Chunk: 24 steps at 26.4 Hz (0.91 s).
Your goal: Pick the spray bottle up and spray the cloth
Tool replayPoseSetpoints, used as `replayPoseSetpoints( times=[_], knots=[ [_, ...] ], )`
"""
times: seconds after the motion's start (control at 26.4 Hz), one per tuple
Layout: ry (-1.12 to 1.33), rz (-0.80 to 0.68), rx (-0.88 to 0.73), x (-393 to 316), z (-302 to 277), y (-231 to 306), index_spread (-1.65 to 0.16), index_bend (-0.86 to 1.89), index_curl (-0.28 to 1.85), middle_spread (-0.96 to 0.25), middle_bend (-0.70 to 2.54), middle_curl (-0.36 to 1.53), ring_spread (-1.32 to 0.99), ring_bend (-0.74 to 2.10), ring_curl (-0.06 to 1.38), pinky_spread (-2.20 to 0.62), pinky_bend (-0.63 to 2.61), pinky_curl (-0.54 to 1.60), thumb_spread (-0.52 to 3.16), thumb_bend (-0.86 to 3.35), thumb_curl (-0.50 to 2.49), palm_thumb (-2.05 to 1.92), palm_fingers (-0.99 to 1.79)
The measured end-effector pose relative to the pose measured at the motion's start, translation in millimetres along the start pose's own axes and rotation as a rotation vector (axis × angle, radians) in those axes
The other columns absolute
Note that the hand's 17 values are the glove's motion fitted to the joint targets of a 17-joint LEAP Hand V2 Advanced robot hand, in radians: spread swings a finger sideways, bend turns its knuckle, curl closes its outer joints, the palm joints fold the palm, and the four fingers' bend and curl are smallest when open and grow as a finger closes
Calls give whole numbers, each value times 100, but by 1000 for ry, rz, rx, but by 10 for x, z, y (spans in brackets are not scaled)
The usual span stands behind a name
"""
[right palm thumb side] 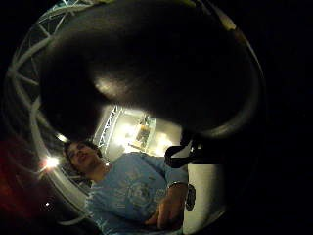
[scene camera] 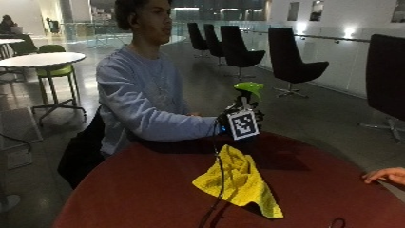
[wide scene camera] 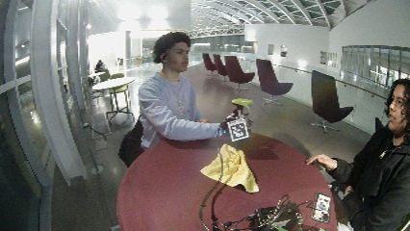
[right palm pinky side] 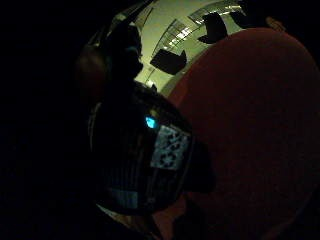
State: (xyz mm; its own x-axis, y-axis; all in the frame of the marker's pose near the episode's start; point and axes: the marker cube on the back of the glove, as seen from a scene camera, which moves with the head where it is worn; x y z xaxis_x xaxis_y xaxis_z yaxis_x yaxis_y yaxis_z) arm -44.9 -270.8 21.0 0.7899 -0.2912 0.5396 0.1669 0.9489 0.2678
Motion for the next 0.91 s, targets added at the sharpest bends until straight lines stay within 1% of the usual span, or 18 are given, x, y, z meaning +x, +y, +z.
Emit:
replayPoseSetpoints(
  times=[0.15, 0.38, 0.68, 0.91],
  knots=[
    [108, -1, 17, -69, -312, 232, -28, 13, 47, -7, 39, 52, -4, 34, 41, 26, 17, 21, 84, -3, 70, 85, 75],
    [447, 30, 44, -134, -1084, 858, -29, 16, 44, -6, 36, 50, -3, 27, 37, 25, 16, 22, 94, -3, 65, 83, 69],
    [830, 201, 189, -99, -2081, 1918, -31, 19, 44, -6, 32, 47, 0, 18, 34, 25, 16, 23, 102, -2, 61, 82, 63],
    [974, 324, 247, 96, -2612, 2613, -31, 20, 44, -6, 30, 45, 2, 16, 32, 25, 17, 23, 106, -2, 58, 81, 62]
  ],
)
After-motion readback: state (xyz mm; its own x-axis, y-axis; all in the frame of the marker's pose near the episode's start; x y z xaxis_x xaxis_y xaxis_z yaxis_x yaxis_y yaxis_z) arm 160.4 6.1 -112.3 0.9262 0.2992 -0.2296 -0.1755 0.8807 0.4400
